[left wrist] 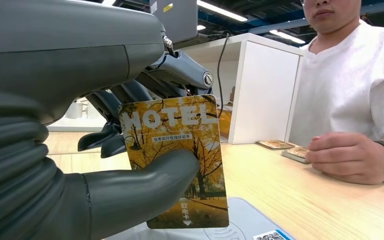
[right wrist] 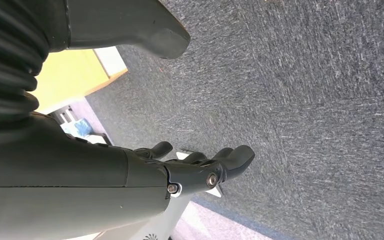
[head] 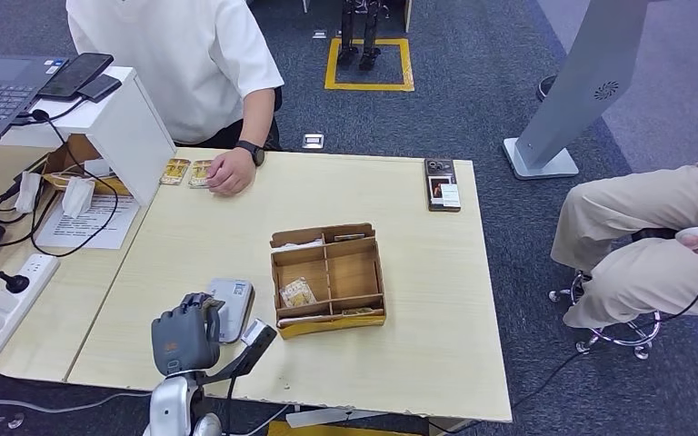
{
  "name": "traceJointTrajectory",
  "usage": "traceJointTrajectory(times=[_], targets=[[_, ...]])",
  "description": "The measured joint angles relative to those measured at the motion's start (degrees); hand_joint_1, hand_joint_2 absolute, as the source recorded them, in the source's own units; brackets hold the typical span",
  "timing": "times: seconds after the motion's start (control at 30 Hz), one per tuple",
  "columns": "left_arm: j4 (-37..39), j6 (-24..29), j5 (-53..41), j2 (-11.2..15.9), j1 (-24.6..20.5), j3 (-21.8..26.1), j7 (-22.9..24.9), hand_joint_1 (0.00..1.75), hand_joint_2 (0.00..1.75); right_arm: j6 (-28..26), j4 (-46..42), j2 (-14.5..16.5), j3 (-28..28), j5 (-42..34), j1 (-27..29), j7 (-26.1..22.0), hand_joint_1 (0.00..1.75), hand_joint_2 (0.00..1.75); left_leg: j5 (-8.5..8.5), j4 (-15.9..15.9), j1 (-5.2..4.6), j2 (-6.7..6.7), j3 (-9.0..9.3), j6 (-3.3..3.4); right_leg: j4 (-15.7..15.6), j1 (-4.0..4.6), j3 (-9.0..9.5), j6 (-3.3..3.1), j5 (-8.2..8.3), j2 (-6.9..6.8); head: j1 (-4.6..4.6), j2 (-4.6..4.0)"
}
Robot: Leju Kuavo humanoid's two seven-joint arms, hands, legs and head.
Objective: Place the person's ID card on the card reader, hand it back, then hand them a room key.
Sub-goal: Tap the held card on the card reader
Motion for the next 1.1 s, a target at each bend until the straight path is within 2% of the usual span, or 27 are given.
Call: traceJointTrajectory(times=[0.23,0.53,1.1], targets=[[2.9,-0.1,1.9,1.4,-1.4,-2.8,3.6,1.75,1.75,0.2,0.0,0.0,0.0,-1.2,0.0,0.0,0.00,1.75,0.00,0.0,0.00,-0.01,0.02,0.00,0.0,0.00,0.03,0.00,0.00,-0.01,0.00,0.01],[8.5,-1.4,2.4,1.9,-3.8,-4.1,4.1,1.75,1.75,0.8,0.0,0.0,0.1,-1.3,0.0,0.1,0.00,1.75,0.00,0.0,0.00,-0.01,0.18,0.00,0.0,0.00,0.18,0.00,0.00,-0.01,0.00,0.00],[10.5,-2.8,3.6,1.9,-4.4,-4.5,4.1,1.75,1.75,0.8,0.0,-0.2,0.1,-1.3,0.0,0.1,0.00,1.75,0.00,0.0,0.00,-0.01,0.36,0.00,0.0,0.00,0.38,0.00,0.00,-0.02,0.00,0.01]])
